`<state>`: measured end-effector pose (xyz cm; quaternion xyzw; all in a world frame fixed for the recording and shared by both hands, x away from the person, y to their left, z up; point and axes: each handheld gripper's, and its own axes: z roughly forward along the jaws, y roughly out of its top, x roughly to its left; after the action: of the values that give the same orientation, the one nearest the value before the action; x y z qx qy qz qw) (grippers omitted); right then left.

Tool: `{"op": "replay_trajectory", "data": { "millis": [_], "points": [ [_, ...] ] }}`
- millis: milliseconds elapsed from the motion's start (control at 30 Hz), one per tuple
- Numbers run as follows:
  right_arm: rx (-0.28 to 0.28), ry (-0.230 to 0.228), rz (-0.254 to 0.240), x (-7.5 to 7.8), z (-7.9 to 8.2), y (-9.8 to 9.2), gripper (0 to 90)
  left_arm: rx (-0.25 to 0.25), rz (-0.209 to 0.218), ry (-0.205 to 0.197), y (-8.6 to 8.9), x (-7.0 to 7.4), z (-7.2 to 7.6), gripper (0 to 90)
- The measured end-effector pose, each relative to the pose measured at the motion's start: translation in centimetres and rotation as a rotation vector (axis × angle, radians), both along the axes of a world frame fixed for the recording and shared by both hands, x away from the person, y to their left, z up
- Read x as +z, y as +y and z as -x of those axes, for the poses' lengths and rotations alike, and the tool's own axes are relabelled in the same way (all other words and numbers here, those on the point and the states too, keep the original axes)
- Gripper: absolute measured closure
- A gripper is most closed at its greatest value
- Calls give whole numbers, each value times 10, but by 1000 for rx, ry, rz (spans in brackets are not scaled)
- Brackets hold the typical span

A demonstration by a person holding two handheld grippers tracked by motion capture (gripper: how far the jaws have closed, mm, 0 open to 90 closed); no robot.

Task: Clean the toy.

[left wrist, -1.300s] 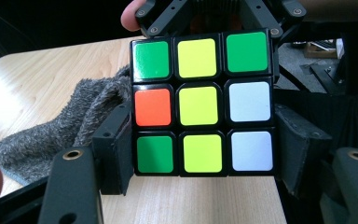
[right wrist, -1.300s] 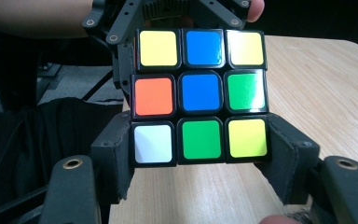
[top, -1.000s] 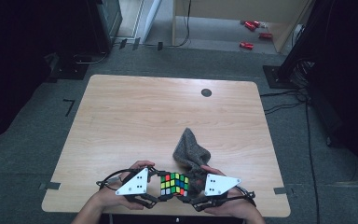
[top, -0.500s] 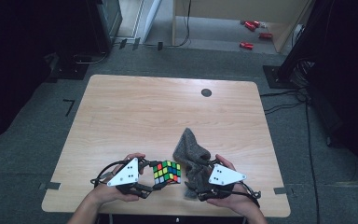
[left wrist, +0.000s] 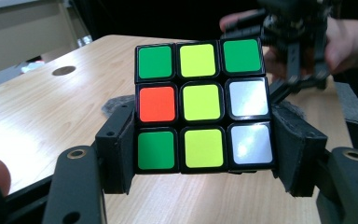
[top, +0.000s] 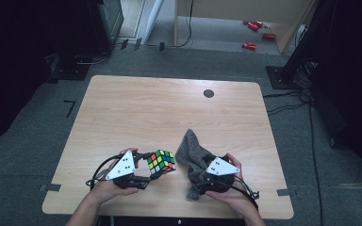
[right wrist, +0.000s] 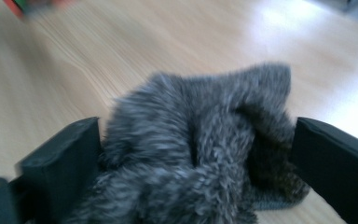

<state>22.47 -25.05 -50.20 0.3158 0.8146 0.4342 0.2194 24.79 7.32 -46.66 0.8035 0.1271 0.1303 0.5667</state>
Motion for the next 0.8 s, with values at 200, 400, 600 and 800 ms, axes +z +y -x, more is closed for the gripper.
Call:
{"op": "replay_trajectory", "data": {
  "millis": [200,400,600,800],
  "points": [
    [-91,79,9,-16,-9,-3,628,28,-3,11,1,0,-1,349],
    [-81,22,-103,3,-4,-10,766,27,-24,-3,-5,-2,2,349],
    [80,-104,-230,31,19,-1,766,-7,-61,-28,-21,-5,10,350],
    [180,-130,-250,40,30,14,767,-40,-126,-65,-40,-9,20,349]
  ]
}}
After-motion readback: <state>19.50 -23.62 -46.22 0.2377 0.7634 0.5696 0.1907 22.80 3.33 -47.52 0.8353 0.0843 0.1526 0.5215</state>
